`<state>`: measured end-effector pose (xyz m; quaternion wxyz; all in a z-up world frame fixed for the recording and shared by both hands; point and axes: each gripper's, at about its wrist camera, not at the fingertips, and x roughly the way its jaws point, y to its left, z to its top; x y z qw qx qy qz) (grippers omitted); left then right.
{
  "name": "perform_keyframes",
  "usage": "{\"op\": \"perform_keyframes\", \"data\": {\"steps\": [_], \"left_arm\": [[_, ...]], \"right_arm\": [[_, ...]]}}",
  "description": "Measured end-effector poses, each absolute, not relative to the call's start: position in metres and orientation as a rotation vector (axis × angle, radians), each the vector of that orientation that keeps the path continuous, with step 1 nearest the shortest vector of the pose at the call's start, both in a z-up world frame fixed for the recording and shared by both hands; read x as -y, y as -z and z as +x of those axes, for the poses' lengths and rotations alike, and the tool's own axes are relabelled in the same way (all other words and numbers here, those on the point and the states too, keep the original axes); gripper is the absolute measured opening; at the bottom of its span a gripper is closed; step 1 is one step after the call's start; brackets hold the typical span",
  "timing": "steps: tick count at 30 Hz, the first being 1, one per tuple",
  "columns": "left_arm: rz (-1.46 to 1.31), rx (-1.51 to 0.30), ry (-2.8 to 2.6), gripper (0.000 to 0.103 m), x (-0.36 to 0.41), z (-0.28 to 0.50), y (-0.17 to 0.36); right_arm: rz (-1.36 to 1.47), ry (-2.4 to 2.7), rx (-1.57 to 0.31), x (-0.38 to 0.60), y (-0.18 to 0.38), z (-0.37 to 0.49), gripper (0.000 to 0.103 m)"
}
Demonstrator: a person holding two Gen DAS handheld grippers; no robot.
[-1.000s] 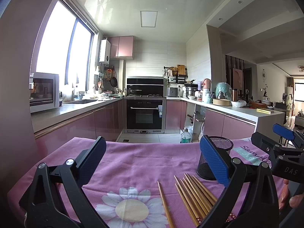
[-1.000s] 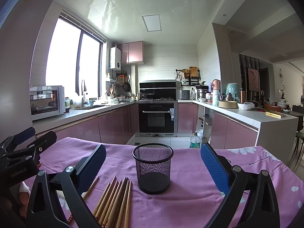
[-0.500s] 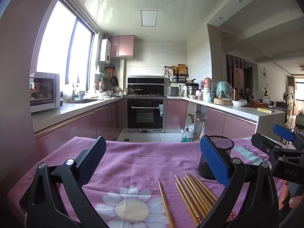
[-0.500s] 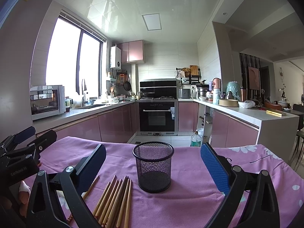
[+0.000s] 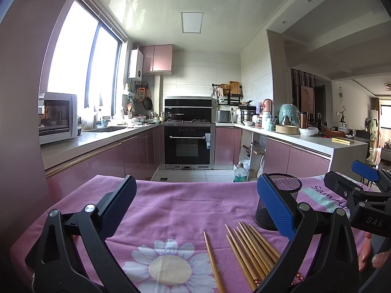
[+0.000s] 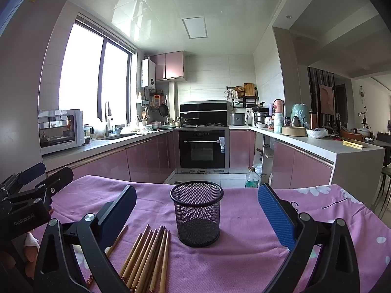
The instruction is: Organize utensils
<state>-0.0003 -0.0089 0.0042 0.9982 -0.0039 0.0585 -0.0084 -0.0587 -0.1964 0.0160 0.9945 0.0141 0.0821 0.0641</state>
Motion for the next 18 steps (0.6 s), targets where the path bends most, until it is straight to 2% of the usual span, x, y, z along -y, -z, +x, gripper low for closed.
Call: {"op": "perform_keyframes", "data": {"steps": [18], "left_arm": [[-0.006,-0.117,0.016,0.097,0.0096,-0.0002,-0.0039]], "right_arm": [[0.032,-0.129,-0.166,0.1975,-0.0173,-0.0591,0.096]]}}
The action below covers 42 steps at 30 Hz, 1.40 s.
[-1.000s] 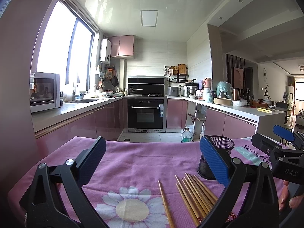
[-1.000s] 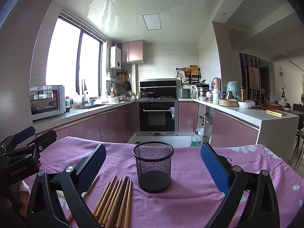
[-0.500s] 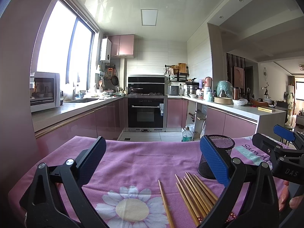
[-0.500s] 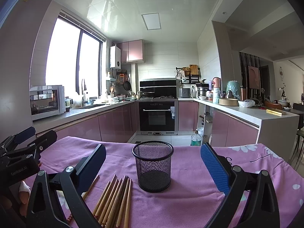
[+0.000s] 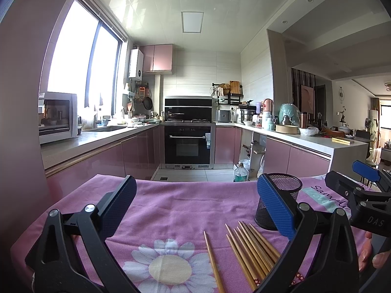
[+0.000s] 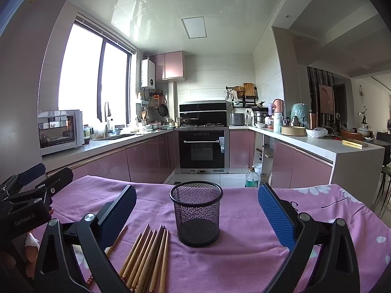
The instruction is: Organize utensils
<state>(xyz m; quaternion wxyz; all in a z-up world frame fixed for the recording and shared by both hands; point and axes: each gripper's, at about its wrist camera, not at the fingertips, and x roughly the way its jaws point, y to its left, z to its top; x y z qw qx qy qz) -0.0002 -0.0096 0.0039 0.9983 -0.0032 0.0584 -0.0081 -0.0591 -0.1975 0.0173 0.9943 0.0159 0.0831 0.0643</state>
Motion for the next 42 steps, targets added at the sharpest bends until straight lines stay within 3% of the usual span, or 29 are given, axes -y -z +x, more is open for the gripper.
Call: {"op": "perform_keyframes", "data": {"steps": [42], "left_arm": [[-0.006,-0.128,0.022,0.097,0.0077,0.0023,0.0003]], "right_arm": [[0.037,-0.132,-0.175,0.1976,-0.0165,-0.0591,0.096]]}}
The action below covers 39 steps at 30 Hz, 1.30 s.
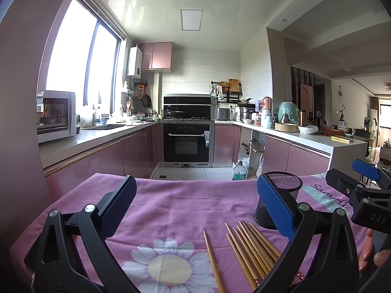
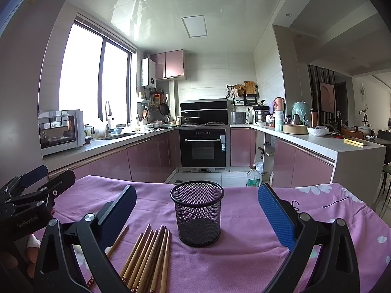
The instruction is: Organize utensils
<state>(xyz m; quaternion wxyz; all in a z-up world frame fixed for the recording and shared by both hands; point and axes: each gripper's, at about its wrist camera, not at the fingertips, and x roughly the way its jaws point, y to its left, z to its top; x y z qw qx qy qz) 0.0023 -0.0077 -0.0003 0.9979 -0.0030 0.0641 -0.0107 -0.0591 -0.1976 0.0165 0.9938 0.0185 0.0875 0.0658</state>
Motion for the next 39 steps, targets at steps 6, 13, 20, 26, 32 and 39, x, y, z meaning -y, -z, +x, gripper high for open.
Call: {"op": "perform_keyframes", "data": {"steps": [6,13,20,26,32,39], "left_arm": [[-0.01,-0.138,0.021,0.097,0.006,0.005,0.002],[0.026,-0.253,0.043,0.097,0.002,0.02,0.012],[0.086,-0.472,0.085,0.083,0.003,0.049,0.038],[0.084,-0.637,0.169,0.068,0.003,0.072,0.063],[0.086,-0.732,0.226,0.06,0.01,0.085,0.079],[0.081,-0.826,0.284,0.043,0.021,0.099,0.092]], "right_arm": [[0.04,-0.138,-0.189,0.196,-0.016,-0.057,0.096],[0.021,-0.231,-0.377,0.19,-0.003,-0.034,0.095],[-0.037,-0.309,-0.668,0.173,0.034,0.0,0.057],[-0.081,-0.345,-0.818,0.162,0.056,0.016,0.031],[-0.106,-0.375,-0.881,0.154,0.066,0.022,0.028],[-0.118,-0.378,-0.904,0.146,0.069,0.036,0.023]]}}
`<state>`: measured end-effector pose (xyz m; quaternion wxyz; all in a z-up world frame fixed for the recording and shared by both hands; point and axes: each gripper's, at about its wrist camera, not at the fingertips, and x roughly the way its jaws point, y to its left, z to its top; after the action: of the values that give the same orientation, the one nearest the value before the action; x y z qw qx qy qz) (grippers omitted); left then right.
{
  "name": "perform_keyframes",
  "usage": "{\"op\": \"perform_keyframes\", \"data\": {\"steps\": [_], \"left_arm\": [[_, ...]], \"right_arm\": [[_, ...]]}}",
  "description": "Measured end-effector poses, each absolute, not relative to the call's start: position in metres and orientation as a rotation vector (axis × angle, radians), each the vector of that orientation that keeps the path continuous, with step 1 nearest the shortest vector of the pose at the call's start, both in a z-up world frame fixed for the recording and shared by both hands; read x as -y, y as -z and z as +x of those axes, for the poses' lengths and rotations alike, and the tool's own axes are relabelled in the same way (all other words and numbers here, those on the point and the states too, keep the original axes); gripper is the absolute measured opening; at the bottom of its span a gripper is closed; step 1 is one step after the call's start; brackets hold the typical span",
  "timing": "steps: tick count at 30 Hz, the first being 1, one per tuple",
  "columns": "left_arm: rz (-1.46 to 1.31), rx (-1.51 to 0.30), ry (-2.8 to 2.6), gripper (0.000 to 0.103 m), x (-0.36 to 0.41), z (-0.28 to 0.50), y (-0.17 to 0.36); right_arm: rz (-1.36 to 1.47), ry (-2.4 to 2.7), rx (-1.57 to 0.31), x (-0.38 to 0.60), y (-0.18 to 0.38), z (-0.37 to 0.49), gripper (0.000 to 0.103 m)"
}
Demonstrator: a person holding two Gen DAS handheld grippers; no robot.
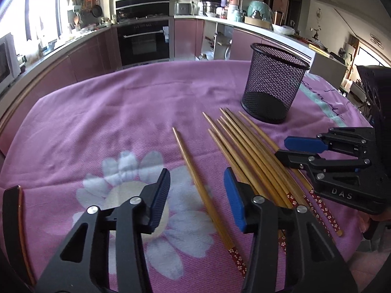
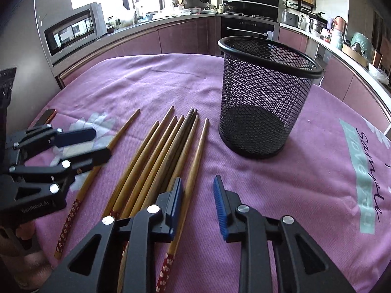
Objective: Organize utensils
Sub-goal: 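Lower the right gripper onto one chopstick and close on it, then lift the chopstick with the right gripper and drop it into the mesh cup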
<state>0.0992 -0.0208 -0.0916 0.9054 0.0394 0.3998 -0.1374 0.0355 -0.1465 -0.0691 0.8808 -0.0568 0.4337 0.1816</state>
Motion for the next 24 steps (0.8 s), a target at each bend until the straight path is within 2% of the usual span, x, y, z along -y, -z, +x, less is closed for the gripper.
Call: {"op": "perform_keyframes", "data": {"steps": [2,3,5,9,10,15,24], "left_arm": [[0.079,-0.853,0.303,0.039,0.023,0.102,0.096],[0.078,-0.866,0.307,0.035,0.024,0.103,0.098],[0.088,-0.866,0.3,0.032,0.026,0.105,0.099],[0.071,-0.871,0.299,0.02,0.024,0.107,0.099],[0.066,-0.871,0.297,0.014,0.024,0.107,0.098],[0.028,-0.867,0.287,0.008,0.02,0.108,0.096],[-0.025,-0.79,0.348,0.007,0.01,0.099,0.062]], "right_arm": [[-0.11,-0.382,-0.907,0.148,0.069,0.039,0.021],[-0.103,-0.383,-0.909,0.149,0.069,0.041,0.018],[-0.088,-0.392,-0.913,0.149,0.069,0.044,0.008],[-0.067,-0.394,-0.91,0.151,0.069,0.046,0.005],[-0.063,-0.393,-0.908,0.151,0.069,0.046,0.005],[-0.035,-0.392,-0.88,0.16,0.061,0.044,0.005],[0.004,-0.457,-0.755,0.172,0.022,0.029,0.005]]}}
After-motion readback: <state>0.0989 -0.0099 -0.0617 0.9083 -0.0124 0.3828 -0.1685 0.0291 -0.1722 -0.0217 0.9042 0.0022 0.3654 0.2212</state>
